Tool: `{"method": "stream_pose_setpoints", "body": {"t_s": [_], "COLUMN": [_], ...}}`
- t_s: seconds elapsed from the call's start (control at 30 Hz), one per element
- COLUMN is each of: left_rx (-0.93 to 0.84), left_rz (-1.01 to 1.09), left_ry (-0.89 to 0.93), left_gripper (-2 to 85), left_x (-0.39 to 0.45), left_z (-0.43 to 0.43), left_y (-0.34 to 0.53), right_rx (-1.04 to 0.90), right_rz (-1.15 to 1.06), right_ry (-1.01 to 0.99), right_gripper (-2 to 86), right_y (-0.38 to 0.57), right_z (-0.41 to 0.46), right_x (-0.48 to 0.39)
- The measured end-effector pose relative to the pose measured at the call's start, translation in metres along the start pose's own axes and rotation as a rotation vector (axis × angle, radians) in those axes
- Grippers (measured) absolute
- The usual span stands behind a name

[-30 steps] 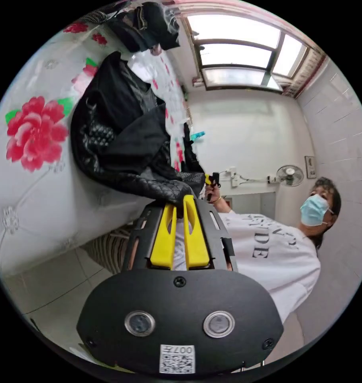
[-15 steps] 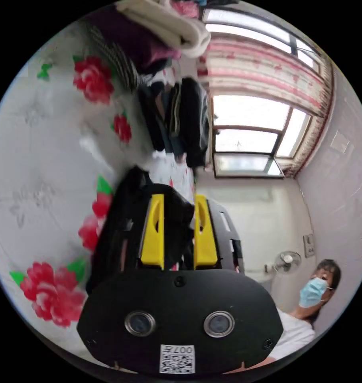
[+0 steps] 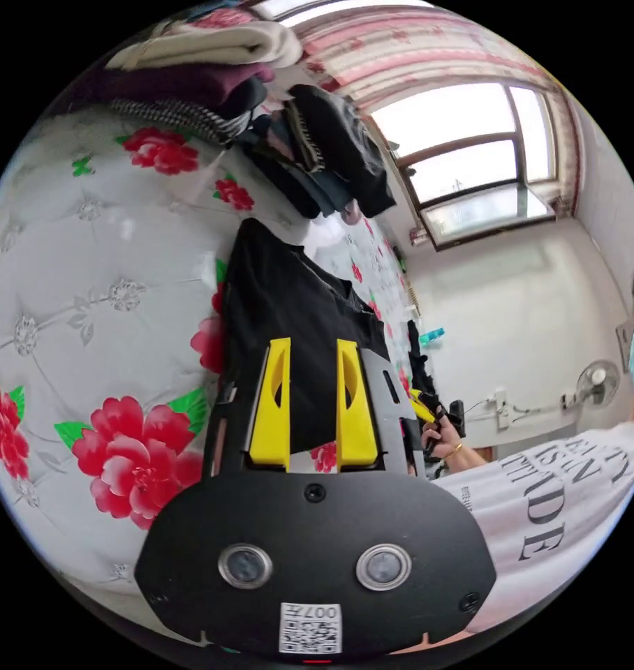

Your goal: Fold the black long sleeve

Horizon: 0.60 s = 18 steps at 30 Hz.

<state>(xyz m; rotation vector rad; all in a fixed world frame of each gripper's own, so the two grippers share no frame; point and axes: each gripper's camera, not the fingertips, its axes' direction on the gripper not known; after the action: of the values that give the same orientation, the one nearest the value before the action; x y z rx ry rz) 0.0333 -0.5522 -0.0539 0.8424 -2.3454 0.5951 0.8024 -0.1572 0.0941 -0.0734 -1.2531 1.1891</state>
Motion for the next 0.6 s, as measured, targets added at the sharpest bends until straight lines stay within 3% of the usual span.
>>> {"method": "stream_pose_setpoints", "body": {"t_s": [0.2, 0.27, 0.37, 0.47, 0.6], "left_rx": [-0.174, -0.235, -0.337, -0.326, -0.278], "left_rz": [0.311, 0.332, 0.289, 0.162, 0.288], "left_ry": [0.040, 0.039, -0.139, -0.077, -0.041], "left_gripper": [8.8, 8.1, 5.3, 3.0, 7.5], "left_x": [0.104, 0.118, 0.100, 0.083, 0.110], "left_z": [0.073, 0.102, 0.153, 0.152, 0.125], "left_y": [0.019, 0.028, 0.040, 0.034, 0.037], "right_rx": [0.070, 0.080, 0.099, 0.099, 0.072], "right_rz": [0.255, 0.292, 0.323, 0.372, 0.369], "right_ry": [-0.153, -0.191, -0.192, -0.192, -0.206], "right_gripper": [11.6, 11.9, 12.2, 12.4, 12.2], "right_y": [0.015, 0.017, 0.026, 0.041, 0.050], "right_z": [0.016, 0.022, 0.020, 0.008, 0.011], "right_x": [0.042, 0.046, 0.048, 0.051, 0.061]}}
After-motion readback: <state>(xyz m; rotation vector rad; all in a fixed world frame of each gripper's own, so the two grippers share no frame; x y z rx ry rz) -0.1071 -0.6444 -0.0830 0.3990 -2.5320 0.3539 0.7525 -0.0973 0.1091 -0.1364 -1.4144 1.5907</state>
